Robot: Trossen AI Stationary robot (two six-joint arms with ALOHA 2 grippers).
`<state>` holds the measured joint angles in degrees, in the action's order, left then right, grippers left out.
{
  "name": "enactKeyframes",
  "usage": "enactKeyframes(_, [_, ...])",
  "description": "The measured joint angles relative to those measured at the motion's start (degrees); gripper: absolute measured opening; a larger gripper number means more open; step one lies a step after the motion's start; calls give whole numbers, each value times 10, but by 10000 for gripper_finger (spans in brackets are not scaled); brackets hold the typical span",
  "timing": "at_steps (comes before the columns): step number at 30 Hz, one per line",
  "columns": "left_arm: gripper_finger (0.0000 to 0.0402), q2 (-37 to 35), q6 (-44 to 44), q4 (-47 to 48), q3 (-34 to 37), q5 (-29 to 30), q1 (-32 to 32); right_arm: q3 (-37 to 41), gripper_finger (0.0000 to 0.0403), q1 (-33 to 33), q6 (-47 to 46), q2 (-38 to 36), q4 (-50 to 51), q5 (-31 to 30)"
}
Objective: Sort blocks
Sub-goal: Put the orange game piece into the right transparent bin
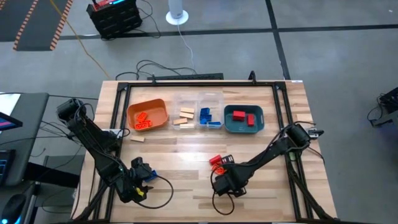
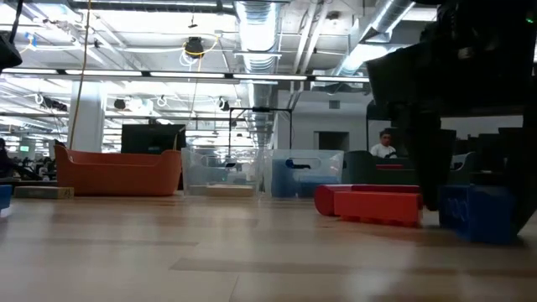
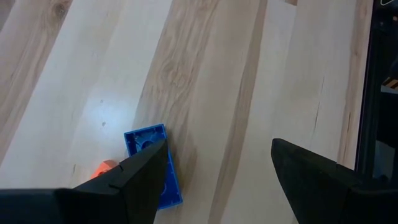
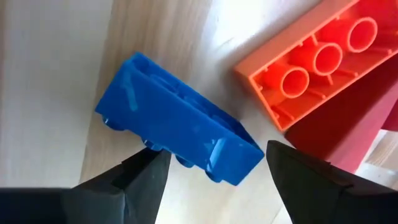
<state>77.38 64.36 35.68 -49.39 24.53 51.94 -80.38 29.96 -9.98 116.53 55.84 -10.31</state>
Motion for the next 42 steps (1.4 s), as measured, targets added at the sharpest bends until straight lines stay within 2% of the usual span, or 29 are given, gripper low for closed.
enactKeyframes(4, [281, 0, 0, 0, 0, 0, 0, 0, 300, -1, 3, 0, -12, 0])
enactKeyframes(13, [281, 0, 0, 0, 0, 1, 0, 1, 270, 17, 25, 0, -46, -3])
enactKeyframes(24, [281, 0, -2, 12, 0, 1, -5, -38, 269, 51, 55, 0, -41, -3])
enactKeyframes(36, [281, 0, -1, 11, 0, 0, -9, -28, 268, 52, 120, 0, -81, 0])
enactKeyframes(39, [281, 0, 0, 10, 0, 0, -9, -15, 251, 48, 118, 0, -77, 16])
enactKeyframes(42, [281, 0, 0, 11, 0, -2, -9, -14, 209, 48, 117, 1, -80, 16])
